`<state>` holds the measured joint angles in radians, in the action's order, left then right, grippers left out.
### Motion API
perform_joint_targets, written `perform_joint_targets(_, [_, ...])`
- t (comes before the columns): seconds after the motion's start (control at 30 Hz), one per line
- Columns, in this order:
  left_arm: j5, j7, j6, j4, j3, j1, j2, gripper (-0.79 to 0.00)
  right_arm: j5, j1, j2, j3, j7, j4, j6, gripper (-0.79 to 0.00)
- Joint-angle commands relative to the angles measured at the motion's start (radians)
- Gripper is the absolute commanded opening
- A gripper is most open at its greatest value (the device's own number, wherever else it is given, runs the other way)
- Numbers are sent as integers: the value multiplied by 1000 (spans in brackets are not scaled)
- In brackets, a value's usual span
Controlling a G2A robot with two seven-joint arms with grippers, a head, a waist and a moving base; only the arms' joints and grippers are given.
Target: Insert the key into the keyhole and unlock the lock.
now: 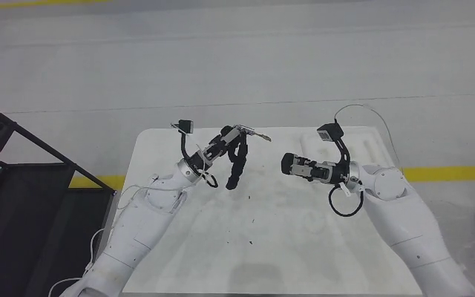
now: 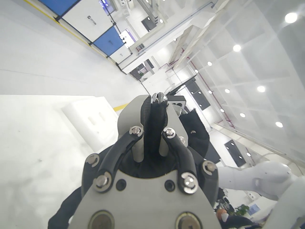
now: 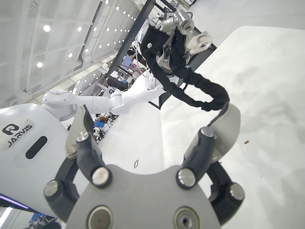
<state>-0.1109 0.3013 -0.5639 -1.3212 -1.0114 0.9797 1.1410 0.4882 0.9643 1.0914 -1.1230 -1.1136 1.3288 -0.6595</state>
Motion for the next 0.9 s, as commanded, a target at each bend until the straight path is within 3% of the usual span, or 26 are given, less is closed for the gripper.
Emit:
perform_joint_targets(0.0, [84,-27,98,-28,-11,3,-2,-785,0,0,0,0,0,0,0,0])
perform_joint_targets(0.2, [204,-64,285,-103,-30,17,-3,-785,0,0,0,0,0,0,0,0])
perform_joint_targets(0.4, [204,-64,285,-103,-30,17,-3,-785,-20,-1,0,-3,12,7,0,0])
perform_joint_targets(0.7, [204,-64,285,-103,-30,17,-3,-785,-536,-81,10,32,227,58,-14,0])
perform_joint_targets(0.87, [204,-64,285,-103,-30,17,-3,-785,-699,-135,28,102,286,57,4,0])
